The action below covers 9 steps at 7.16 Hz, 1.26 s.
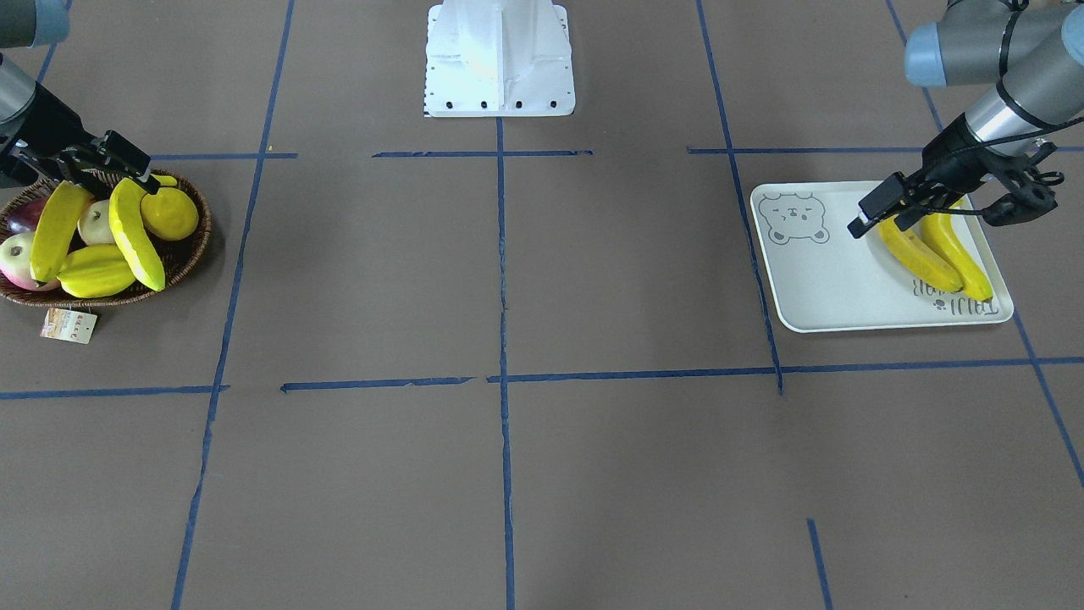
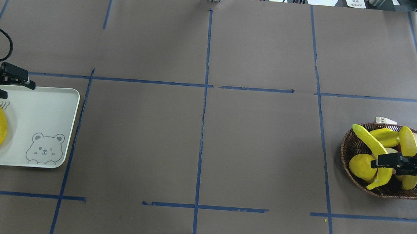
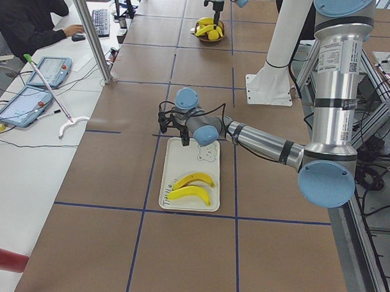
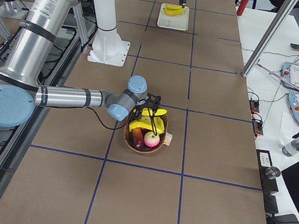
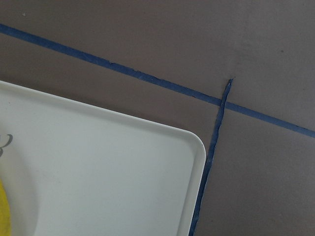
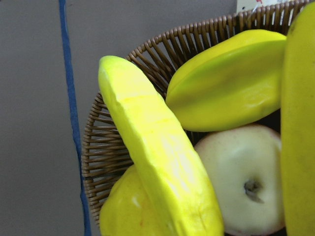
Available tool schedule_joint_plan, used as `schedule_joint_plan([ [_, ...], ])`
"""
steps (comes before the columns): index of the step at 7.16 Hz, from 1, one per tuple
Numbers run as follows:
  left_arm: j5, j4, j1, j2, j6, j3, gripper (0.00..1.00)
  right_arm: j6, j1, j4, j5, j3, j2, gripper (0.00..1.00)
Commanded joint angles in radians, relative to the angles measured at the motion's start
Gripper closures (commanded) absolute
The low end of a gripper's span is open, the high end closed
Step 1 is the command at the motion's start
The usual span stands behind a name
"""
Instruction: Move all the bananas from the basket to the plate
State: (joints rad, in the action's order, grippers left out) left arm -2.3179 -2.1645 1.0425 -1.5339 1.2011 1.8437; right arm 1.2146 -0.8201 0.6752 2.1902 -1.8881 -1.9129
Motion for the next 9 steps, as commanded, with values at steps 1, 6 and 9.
schedule_joint_plan([
  [1, 0.0, 0.0, 0.001, 0.0, 0.0, -0.001, 0.0, 0.014, 0.001, 0.0, 0.0, 0.0, 0.0, 0.53],
  [6, 0.0, 0.0, -0.001, 0.0, 0.0, -0.001, 0.0, 0.011, -0.062, -0.002, 0.097, -0.011, 0.002, 0.94],
  [9, -0.006, -0.002, -0.002, -0.024, 0.003, 0.0, 0.0, -0.001, -0.185, 0.01, 0.189, -0.09, 0.002, 1.0],
])
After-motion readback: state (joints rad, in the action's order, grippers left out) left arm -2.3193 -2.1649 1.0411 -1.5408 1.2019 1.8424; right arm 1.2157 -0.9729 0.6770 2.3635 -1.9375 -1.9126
